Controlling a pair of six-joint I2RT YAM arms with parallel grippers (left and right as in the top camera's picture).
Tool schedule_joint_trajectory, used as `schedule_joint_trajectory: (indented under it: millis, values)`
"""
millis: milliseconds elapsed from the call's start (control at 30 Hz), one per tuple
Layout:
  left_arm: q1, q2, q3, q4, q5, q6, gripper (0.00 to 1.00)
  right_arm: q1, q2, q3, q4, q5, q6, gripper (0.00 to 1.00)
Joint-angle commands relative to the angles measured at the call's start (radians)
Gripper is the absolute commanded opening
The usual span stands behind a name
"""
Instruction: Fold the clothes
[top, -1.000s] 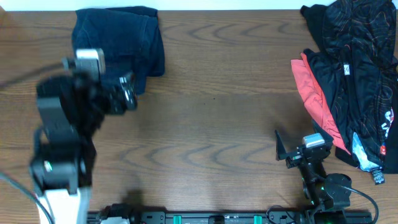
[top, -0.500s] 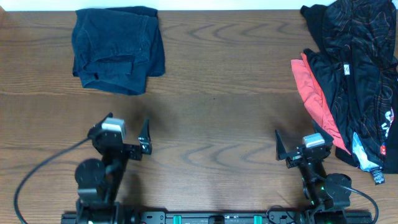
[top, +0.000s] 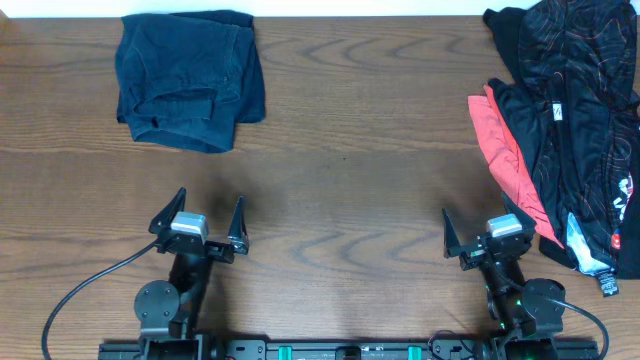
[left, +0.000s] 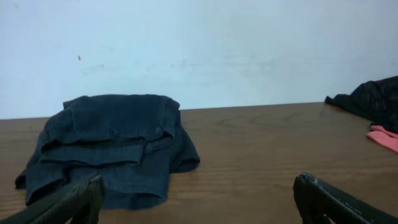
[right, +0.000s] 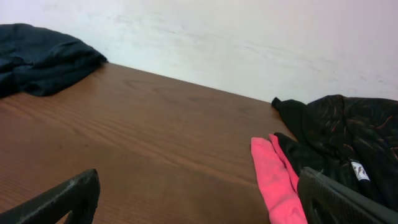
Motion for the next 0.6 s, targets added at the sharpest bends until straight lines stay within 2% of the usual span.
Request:
schedule_joint_trajectory:
  millis: [0,167,367,567]
  values:
    - [-0.005,-0.011,-0.014,0.013,0.006,0.006,0.98,-0.018,-0.008,-0.004,-0.001,0.005,0.001,0.99]
    - [-0.005,-0.034,-0.059,0.061,0.006,0.005,0.98,-0.018,-0.008,-0.004,-0.001,0.005,0.001,0.99]
    - [-0.005,-0.082,-0.058,0.044,0.005,0.005,0.98,-0.018,-0.008,-0.004,-0.001,0.005,0.001,0.99]
    - [-0.005,-0.082,-0.058,-0.116,0.005,0.006,0.98,-0.018,-0.008,-0.004,-0.001,0.005,0.001,0.99]
